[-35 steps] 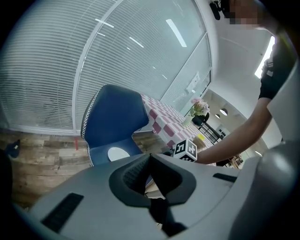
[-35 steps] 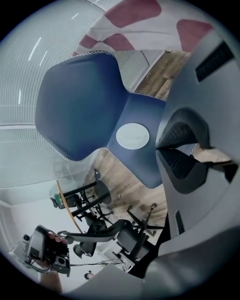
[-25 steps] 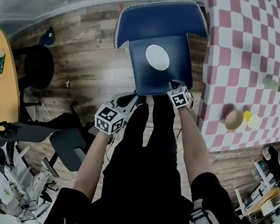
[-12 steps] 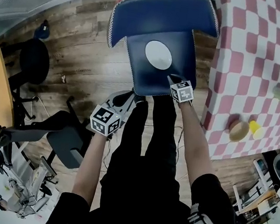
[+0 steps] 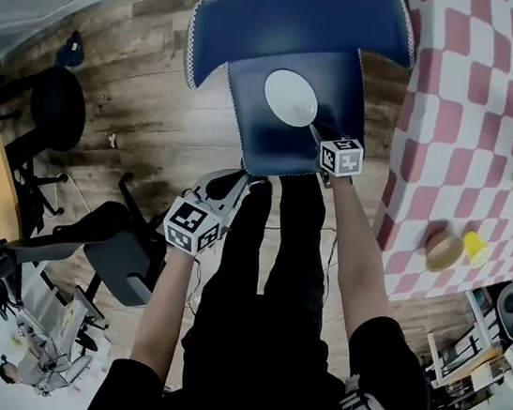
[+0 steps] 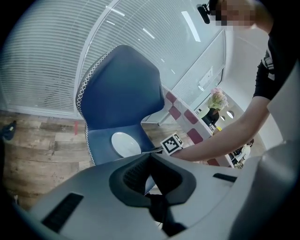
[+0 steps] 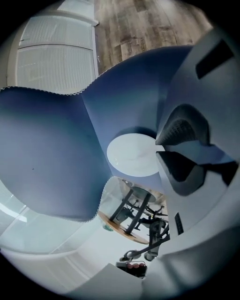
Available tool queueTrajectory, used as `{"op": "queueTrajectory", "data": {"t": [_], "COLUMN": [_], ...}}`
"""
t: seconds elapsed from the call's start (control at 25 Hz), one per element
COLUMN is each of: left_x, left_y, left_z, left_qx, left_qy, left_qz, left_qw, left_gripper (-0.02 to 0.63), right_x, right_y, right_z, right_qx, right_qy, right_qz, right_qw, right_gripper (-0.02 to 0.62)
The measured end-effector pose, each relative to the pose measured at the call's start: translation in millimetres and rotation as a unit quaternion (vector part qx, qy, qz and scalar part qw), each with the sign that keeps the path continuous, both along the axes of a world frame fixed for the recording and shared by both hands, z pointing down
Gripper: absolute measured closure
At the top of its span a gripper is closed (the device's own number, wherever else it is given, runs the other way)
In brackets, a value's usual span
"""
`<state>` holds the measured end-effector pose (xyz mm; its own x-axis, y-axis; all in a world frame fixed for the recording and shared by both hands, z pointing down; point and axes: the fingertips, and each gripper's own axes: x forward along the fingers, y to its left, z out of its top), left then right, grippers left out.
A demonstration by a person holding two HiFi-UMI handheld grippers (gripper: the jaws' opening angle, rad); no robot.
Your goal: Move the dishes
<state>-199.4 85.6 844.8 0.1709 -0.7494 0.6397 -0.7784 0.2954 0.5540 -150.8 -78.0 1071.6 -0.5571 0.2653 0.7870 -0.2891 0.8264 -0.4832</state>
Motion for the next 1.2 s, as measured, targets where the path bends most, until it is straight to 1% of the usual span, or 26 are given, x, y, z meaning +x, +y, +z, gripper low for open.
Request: {"op": "queueTrajectory", "data": {"t": [0.16, 0.32, 0.4, 0.44, 0.48, 0.68, 0.84, 0.92, 1.08, 1.2], "left_x": [-7.5, -12.6, -15.8, -17.1, -17.8, -17.1, -20.5, -22.0, -24.0, -27.5], "left_y": [2.2, 1.2, 0.4, 0.1, -0.2, -1.5, -2.6, -1.7, -0.8, 3.8], "left_z": [7.7, 11.3, 12.1, 12.6, 12.9, 12.9, 12.6, 9.7, -4.7, -20.5], "left_qx": [-0.007, -0.01, -0.011, -0.011, -0.012, -0.016, -0.015, -0.015, -0.011, -0.002], "left_qy": [-0.001, -0.001, -0.005, -0.007, -0.007, -0.004, -0.006, -0.011, -0.022, -0.028], "left_qz": [-0.008, -0.015, -0.02, -0.023, -0.025, -0.027, -0.027, -0.028, -0.025, -0.023], "left_qw": [0.9999, 0.9998, 0.9997, 0.9997, 0.9996, 0.9995, 0.9995, 0.9994, 0.9994, 0.9993], "left_gripper": [0.584, 0.584, 0.584, 0.584, 0.584, 0.584, 0.584, 0.584, 0.584, 0.584], "right_x": [-10.2, -16.5, -21.1, -23.7, -25.8, -27.3, -28.9, -31.2, -32.4, -35.9], "right_y": [-9.2, -17.5, -15.4, -13.5, -12.3, -14.9, -17.6, -18.0, -13.2, -4.9], "right_z": [7.1, 16.6, 22.8, 24.6, 25.5, 27.9, 27.5, 20.8, 2.9, -16.3], "right_qx": [-0.01, -0.035, -0.057, -0.064, -0.069, -0.102, -0.132, -0.133, -0.14, -0.162], "right_qy": [-0.007, -0.01, -0.012, -0.011, -0.01, 0.001, -0.01, -0.016, -0.028, -0.043], "right_qz": [0.026, 0.06, 0.065, 0.064, 0.064, 0.095, 0.123, 0.135, 0.135, 0.138], "right_qw": [1.0, 0.998, 0.996, 0.996, 0.996, 0.99, 0.984, 0.982, 0.981, 0.976], "right_gripper": [0.508, 0.495, 0.491, 0.475, 0.475, 0.499, 0.526, 0.54, 0.552, 0.563]}}
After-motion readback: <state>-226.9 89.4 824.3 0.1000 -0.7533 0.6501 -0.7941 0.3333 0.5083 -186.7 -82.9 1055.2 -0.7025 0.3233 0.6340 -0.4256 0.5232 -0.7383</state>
